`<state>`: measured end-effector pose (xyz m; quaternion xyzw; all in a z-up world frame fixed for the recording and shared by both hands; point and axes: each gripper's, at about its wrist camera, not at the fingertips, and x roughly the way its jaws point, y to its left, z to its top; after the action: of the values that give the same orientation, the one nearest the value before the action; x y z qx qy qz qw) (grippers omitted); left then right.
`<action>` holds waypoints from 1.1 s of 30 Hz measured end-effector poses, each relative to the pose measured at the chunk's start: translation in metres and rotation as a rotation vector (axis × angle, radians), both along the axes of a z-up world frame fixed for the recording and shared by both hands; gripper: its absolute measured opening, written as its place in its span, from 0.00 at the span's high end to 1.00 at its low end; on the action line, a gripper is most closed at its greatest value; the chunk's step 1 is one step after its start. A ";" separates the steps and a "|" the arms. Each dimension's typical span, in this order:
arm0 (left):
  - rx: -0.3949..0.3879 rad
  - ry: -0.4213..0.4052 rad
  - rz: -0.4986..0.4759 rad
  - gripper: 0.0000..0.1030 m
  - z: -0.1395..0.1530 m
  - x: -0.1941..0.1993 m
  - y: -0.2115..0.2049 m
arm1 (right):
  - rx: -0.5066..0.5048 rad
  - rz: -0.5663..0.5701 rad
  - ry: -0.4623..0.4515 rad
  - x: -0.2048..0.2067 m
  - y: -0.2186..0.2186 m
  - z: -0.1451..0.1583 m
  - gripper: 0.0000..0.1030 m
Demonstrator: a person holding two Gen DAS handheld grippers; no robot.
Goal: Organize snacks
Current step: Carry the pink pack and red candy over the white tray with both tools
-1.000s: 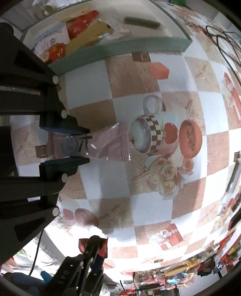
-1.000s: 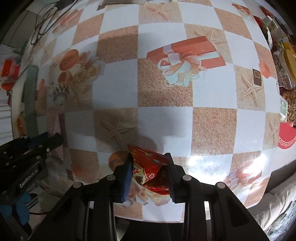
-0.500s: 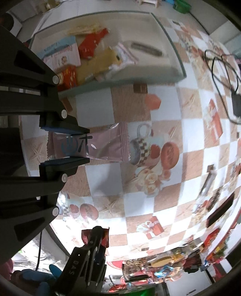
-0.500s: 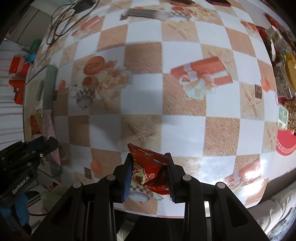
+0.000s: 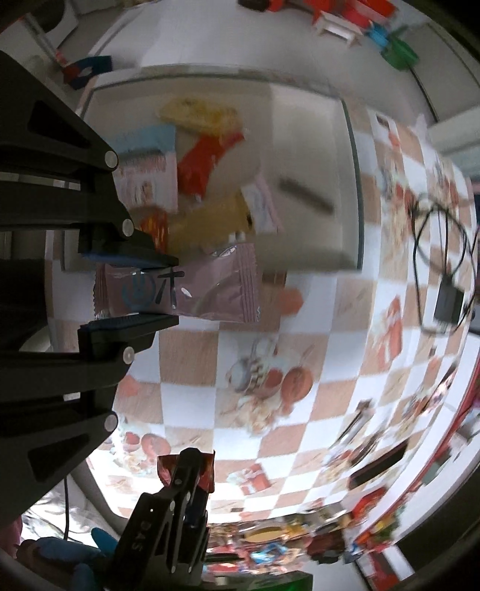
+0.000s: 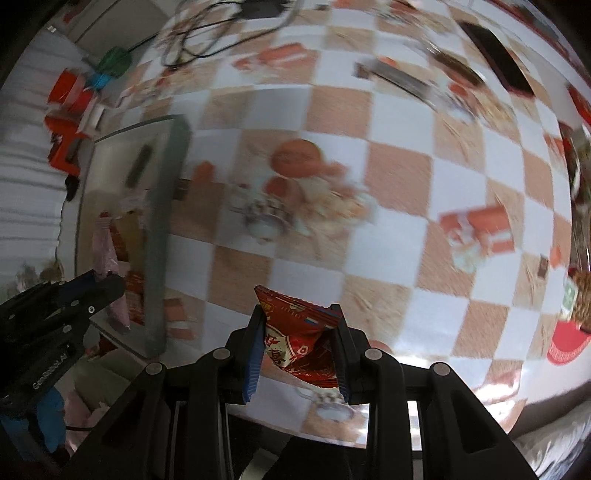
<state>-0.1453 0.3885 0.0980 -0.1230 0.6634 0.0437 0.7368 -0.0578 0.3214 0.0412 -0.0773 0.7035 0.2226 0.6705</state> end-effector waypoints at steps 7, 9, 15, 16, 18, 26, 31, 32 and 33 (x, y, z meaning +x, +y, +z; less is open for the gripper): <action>0.022 -0.015 0.083 0.76 0.007 -0.015 0.044 | 0.023 0.115 -0.032 -0.001 0.074 0.014 0.67; 0.023 -0.017 0.101 0.76 0.007 -0.018 0.053 | 0.026 0.142 -0.038 -0.001 0.095 0.018 0.67; 0.028 -0.012 0.143 0.76 0.003 -0.023 0.075 | 0.031 0.215 -0.054 -0.001 0.147 0.027 0.67; 0.026 -0.009 0.149 0.76 0.001 -0.023 0.078 | 0.031 0.224 -0.055 -0.001 0.153 0.027 0.67; 0.022 -0.003 0.158 0.76 -0.002 -0.024 0.084 | 0.031 0.242 -0.057 -0.002 0.164 0.029 0.67; 0.028 0.028 0.177 0.76 -0.012 -0.025 0.096 | 0.037 0.271 -0.031 0.001 0.199 0.019 0.67; 0.028 0.050 0.184 0.76 -0.019 -0.026 0.100 | 0.037 0.280 -0.015 0.003 0.211 0.012 0.67; 0.028 0.053 0.186 0.76 -0.020 -0.025 0.101 | 0.035 0.282 -0.013 0.003 0.214 0.011 0.67; 0.028 0.054 0.187 0.76 -0.022 -0.024 0.102 | 0.032 0.285 -0.012 0.004 0.216 0.010 0.67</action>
<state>-0.1693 0.4908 0.0763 -0.1729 0.6681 0.1246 0.7129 -0.0540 0.5374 0.0511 -0.1668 0.6775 0.3263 0.6377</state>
